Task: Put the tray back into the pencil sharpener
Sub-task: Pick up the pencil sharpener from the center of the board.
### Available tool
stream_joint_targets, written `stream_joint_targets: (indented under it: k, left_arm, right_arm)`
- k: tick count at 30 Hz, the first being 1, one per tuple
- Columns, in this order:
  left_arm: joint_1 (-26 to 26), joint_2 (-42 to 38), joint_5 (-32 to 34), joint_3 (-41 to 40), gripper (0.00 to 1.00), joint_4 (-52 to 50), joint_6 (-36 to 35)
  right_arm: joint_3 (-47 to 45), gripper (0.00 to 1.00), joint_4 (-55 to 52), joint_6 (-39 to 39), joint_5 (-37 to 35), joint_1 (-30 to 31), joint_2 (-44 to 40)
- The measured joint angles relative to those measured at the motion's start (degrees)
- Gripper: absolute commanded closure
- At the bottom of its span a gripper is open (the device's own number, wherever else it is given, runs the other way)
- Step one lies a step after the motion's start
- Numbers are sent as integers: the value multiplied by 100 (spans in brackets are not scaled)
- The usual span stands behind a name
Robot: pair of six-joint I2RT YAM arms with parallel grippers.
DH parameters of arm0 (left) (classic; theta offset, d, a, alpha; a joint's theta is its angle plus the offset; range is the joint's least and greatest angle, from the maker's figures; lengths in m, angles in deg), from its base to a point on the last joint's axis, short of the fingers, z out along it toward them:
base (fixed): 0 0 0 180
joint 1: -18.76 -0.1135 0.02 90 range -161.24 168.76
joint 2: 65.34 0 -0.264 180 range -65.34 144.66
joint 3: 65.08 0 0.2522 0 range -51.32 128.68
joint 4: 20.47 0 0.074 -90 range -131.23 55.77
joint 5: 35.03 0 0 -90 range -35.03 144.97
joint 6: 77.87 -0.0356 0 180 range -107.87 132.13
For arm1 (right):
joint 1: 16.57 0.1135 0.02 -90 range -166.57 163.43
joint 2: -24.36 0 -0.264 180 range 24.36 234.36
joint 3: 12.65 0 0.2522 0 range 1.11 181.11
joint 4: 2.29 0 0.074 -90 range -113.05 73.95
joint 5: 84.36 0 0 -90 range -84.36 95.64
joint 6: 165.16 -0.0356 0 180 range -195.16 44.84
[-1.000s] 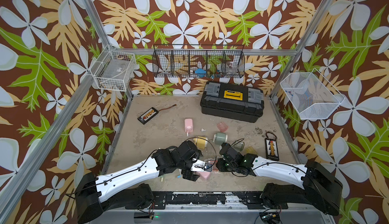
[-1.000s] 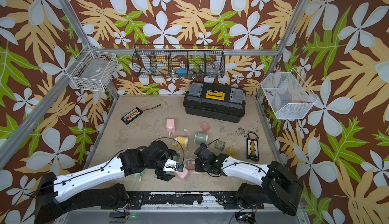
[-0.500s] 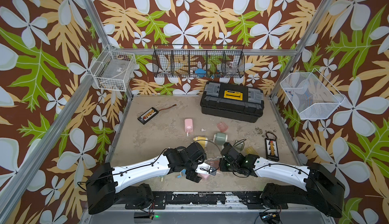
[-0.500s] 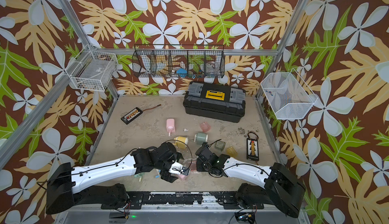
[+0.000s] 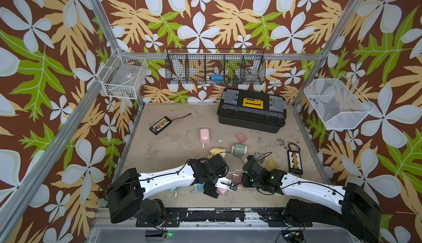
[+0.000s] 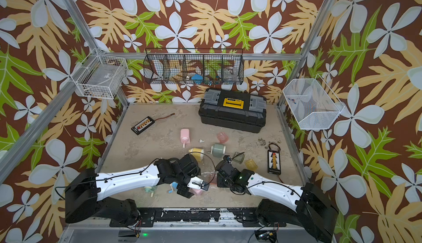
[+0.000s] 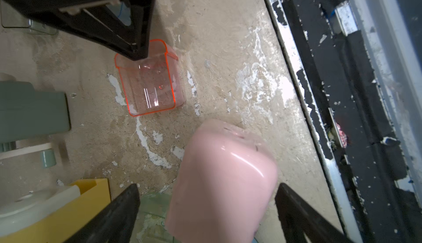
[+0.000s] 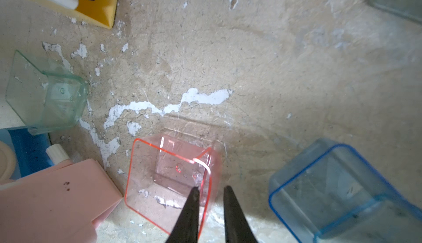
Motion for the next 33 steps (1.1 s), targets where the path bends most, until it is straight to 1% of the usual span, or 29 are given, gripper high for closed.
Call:
stream_joint_targets:
  k: [7, 10, 17, 23, 25, 29, 33]
  left_arm:
    - [0, 153, 94, 0, 18, -74, -39]
    - [0, 179, 138, -33, 23, -76, -44]
    - [0, 256, 254, -63, 36, -74, -57]
    - [2, 297, 175, 33, 43, -118, -2]
    - [2, 299, 142, 76, 43, -120, 87]
    - [2, 313, 98, 168, 48, -79, 339]
    - [7, 413, 105, 271, 51, -74, 710]
  right_arm:
    - [-57, 80, 197, -2, 26, 0, 94]
    - [-109, 79, 243, -9, 39, 0, 48]
    - [-240, 72, 323, -55, 66, -2, -140]
    - [-304, 69, 424, -136, 103, -9, -308]
    - [-337, 70, 455, -155, 105, -22, -382]
    - [-439, 72, 492, -177, 116, -94, -474]
    - [-490, 74, 531, -177, 136, -133, -428]
